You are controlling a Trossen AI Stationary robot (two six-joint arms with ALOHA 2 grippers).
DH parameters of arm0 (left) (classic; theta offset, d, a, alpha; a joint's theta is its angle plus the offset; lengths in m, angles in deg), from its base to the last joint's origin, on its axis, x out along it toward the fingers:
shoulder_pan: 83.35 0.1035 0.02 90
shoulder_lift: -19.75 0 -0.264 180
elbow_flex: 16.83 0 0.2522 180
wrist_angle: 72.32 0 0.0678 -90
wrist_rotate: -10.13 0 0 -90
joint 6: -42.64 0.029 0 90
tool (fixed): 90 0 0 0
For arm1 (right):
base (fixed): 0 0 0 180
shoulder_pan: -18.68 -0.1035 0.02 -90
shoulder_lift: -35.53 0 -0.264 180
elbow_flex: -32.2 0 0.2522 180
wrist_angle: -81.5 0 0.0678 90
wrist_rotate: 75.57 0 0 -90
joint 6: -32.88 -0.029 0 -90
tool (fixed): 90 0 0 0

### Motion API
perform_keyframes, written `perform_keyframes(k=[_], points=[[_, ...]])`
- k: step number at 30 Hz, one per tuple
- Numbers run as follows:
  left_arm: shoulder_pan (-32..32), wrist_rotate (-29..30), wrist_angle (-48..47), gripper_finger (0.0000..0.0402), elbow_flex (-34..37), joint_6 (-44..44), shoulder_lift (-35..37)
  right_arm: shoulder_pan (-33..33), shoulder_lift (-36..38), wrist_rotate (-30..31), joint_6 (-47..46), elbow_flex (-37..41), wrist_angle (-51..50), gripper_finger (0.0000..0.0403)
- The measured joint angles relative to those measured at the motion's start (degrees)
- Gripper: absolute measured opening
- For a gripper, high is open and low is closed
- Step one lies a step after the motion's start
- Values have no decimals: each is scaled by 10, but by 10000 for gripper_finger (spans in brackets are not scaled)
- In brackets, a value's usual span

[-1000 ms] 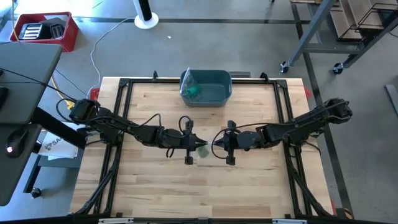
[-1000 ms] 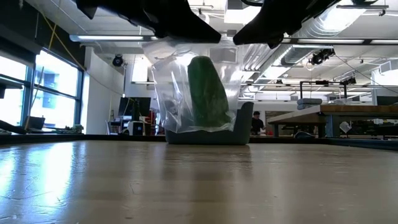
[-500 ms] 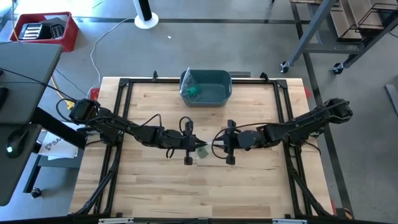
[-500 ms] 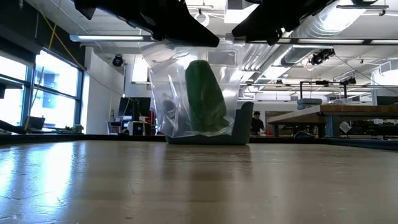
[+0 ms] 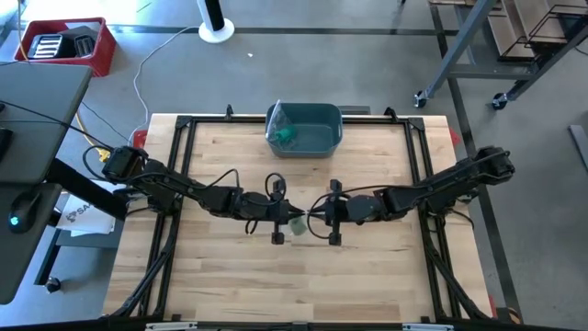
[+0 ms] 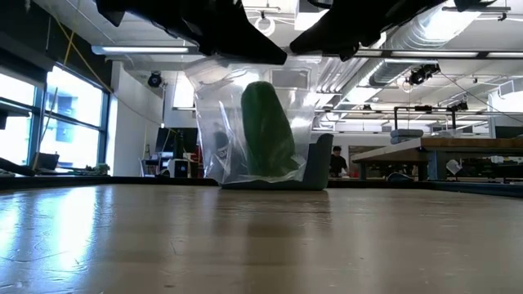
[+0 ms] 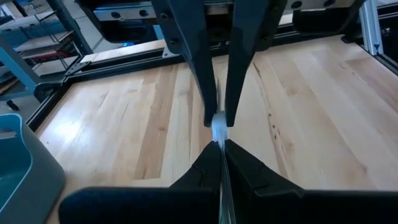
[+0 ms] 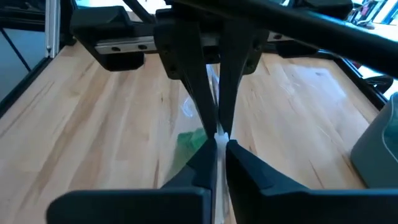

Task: Roll bandage
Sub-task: Close the transparent zip bag

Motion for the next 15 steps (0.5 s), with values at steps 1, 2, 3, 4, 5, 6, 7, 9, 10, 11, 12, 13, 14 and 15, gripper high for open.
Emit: perform_keyframes(k=[1,2,3,4,5,6,7,9,10,11,12,13,14,15], points=[[0,0,0,1,0,-1,0,0,0,2,1,0,0,19],[0,0,0,1,0,-1,0,0,0,1,1,0,1,20],[0,0,0,1,0,-1,0,0,0,-1,1,0,3,20],[0,-1,0,1,0,-1,0,0,0,-2,1,0,6,20],[0,-2,1,1,0,-1,0,0,0,-4,3,0,9,21],[0,-2,1,1,0,0,0,0,-1,-4,14,0,12,24],[0,-2,2,1,0,-1,0,0,0,-6,26,0,13,29],[0,-2,3,1,-1,-2,0,-1,3,-10,41,0,10,47],[1,-1,2,1,-1,-5,0,-3,7,-9,42,0,1,59],[1,-1,2,1,-1,-5,0,-4,14,-4,42,0,-9,72],[0,-1,1,1,-1,-6,0,-4,22,1,38,0,-15,85],[0,-1,1,1,-1,-5,0,-4,30,2,33,0,-24,97],[0,-1,0,1,-1,-5,0,-5,36,3,25,-1,-34,108],[0,-1,0,1,-1,-5,0,-4,40,4,17,-1,-43,117]])
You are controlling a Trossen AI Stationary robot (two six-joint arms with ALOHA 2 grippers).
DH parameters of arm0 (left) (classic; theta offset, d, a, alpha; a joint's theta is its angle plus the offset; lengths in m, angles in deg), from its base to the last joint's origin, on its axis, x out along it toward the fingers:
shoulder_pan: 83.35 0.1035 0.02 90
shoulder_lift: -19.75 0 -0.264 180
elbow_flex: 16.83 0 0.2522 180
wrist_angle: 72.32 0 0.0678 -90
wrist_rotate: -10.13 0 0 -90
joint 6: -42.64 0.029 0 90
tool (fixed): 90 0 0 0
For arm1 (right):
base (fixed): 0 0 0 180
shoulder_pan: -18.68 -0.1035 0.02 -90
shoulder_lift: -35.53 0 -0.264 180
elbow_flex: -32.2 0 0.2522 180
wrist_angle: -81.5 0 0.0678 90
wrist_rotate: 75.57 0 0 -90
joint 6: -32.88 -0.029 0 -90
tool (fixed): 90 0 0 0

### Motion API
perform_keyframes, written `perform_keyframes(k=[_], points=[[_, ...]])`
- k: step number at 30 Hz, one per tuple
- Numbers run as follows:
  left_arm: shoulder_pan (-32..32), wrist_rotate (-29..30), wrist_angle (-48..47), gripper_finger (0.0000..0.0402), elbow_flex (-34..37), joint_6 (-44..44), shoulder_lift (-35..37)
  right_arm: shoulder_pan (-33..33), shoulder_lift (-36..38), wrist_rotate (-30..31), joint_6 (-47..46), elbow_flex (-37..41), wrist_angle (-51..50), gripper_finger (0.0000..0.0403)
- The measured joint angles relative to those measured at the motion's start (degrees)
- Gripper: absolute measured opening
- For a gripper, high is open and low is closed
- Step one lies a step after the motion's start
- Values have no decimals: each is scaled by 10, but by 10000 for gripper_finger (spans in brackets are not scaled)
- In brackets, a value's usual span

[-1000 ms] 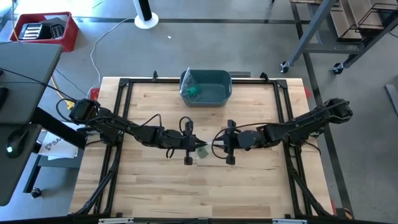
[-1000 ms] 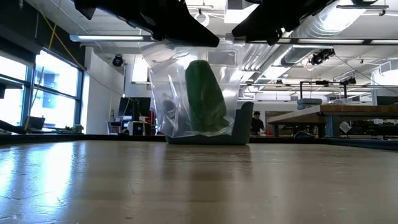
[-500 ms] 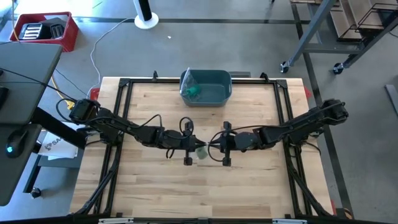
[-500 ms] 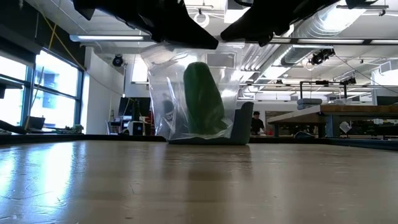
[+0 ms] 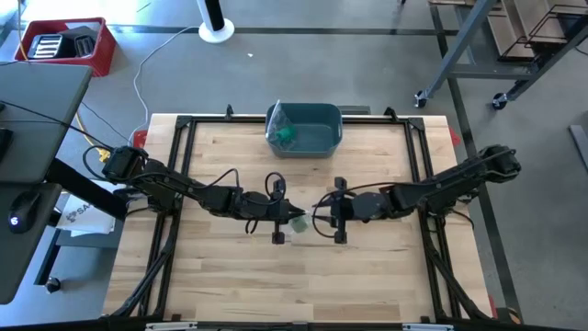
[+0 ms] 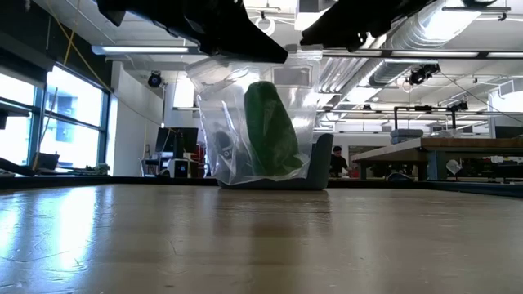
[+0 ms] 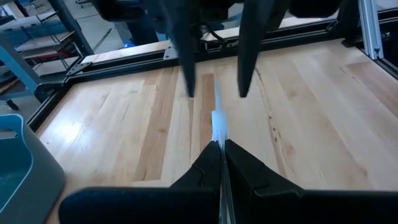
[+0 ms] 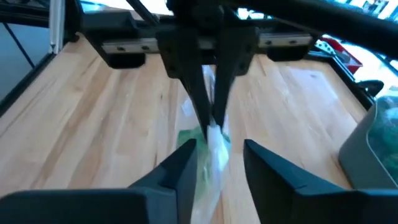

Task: Roll bandage
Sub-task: Close the transparent zip bag

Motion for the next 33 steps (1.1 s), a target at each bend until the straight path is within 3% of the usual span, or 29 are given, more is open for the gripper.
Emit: perform_keyframes(k=[6,14,17,21,28,33], points=[[0,0,-1,1,0,0,0,0,-9,-9,-8,0,-5,120],[0,0,-2,0,0,0,0,-4,-23,-4,8,0,4,13],[0,-2,1,5,-1,0,0,-13,-23,18,9,0,9,8],[0,-16,0,42,-1,5,0,-12,-23,21,-13,0,-13,3],[1,-14,39,154,-1,21,-26,-12,-22,22,-15,0,-3,1],[-3,9,109,172,-1,59,-50,-12,-22,22,-16,0,-1,1]])
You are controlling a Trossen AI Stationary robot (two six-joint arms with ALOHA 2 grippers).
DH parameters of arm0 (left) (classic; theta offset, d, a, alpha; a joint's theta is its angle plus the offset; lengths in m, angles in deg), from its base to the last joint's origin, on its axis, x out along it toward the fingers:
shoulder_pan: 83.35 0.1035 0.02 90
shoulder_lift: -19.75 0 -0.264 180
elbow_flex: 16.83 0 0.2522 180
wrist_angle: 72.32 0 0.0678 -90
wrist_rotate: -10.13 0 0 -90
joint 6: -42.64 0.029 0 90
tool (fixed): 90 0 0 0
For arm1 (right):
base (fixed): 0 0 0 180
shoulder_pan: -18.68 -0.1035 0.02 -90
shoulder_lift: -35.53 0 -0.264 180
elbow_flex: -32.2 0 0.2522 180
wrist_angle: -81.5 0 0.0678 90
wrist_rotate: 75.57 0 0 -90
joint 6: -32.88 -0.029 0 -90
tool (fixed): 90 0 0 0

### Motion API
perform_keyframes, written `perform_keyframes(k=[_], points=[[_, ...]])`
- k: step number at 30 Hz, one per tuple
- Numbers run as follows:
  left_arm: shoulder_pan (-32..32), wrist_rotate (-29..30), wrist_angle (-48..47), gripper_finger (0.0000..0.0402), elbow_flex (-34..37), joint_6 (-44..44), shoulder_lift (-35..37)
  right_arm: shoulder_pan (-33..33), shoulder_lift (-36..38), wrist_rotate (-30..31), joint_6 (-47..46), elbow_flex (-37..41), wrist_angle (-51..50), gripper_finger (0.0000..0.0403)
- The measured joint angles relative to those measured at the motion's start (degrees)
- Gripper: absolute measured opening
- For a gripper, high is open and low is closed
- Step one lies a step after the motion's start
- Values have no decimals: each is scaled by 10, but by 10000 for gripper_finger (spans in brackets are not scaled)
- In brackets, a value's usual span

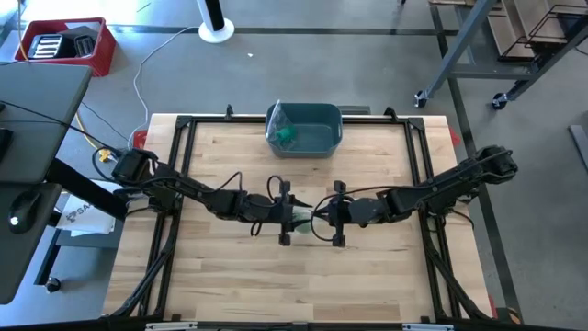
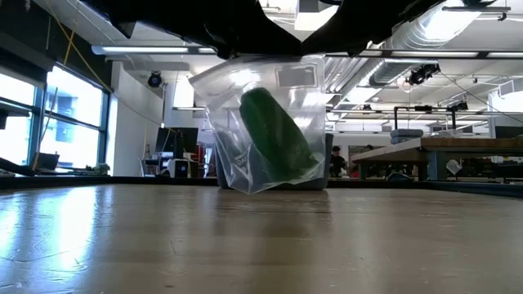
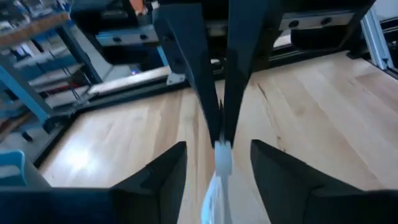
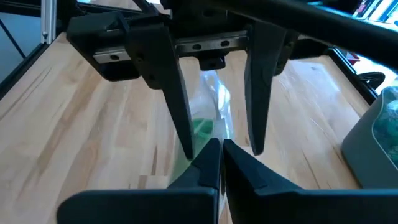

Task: Roll bandage
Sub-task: Close the transparent zip bag

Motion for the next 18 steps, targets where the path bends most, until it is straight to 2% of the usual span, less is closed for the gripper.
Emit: perform_keyframes(k=[3,13,18], points=[[-3,6,4,151,0,16,0,0,0,0,0,0,0,1],[-6,8,-4,33,0,16,2,0,0,0,-2,0,-2,0],[-11,23,-16,15,0,13,2,0,0,2,-9,0,-12,0]])
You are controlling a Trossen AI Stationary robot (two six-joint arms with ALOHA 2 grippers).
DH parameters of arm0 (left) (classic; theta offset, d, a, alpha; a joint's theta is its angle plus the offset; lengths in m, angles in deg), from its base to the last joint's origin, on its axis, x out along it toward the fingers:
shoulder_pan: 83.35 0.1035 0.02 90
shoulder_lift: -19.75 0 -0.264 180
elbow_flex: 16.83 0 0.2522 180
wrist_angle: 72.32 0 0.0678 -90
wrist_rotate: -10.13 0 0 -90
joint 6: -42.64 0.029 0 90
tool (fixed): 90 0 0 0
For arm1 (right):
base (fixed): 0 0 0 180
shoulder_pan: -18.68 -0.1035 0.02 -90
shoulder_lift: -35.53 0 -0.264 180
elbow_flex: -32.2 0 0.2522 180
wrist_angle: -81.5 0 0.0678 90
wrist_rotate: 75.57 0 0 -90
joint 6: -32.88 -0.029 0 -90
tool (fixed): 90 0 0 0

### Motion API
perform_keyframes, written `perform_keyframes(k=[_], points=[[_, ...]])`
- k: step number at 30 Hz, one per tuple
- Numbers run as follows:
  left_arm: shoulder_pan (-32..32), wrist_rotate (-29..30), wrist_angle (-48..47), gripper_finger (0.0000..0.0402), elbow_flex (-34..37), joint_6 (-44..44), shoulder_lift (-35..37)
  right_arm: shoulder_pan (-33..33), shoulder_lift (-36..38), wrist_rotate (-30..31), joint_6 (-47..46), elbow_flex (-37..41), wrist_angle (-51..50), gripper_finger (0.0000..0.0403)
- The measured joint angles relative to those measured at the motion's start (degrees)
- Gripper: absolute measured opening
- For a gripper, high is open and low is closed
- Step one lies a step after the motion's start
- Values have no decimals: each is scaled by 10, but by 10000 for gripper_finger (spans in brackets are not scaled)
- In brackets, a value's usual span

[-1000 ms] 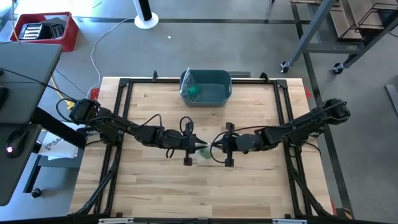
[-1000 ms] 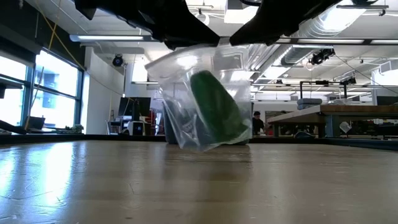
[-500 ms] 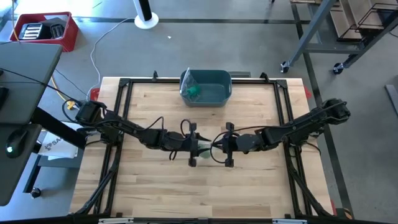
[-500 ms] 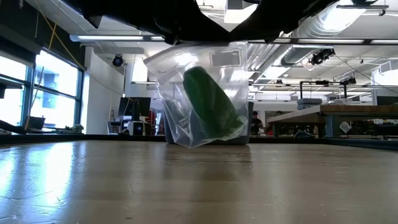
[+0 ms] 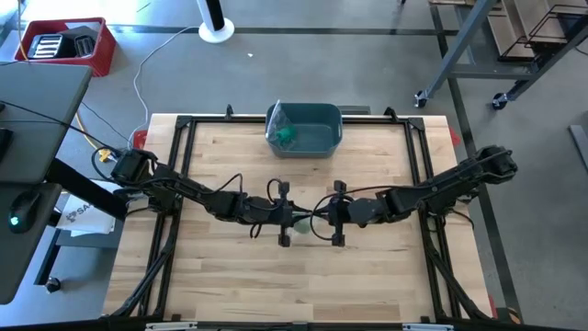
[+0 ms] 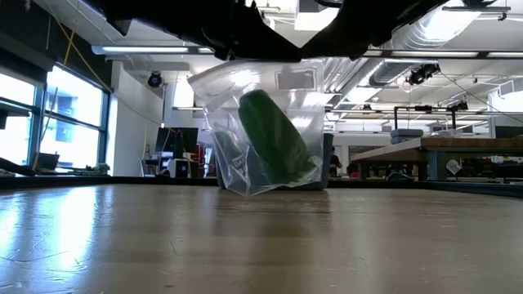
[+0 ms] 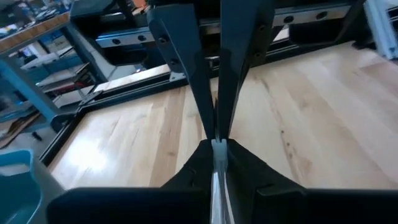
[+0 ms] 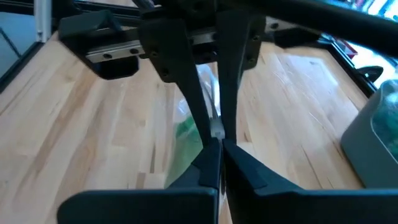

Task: Roll bandage
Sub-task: Close the transparent zip bag

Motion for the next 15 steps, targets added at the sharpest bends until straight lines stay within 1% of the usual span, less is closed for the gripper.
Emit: perform_keyframes(k=[4,6,11,15], points=[[-7,27,-31,31,-1,-11,2,-7,0,17,-12,-1,-22,0],[-11,29,-61,35,1,-20,10,-13,1,25,-12,0,-30,0],[-20,34,-157,29,1,-60,59,-23,7,51,-36,0,-50,0],[-30,33,-233,27,0,-81,100,-26,12,52,-42,0,-55,0]])
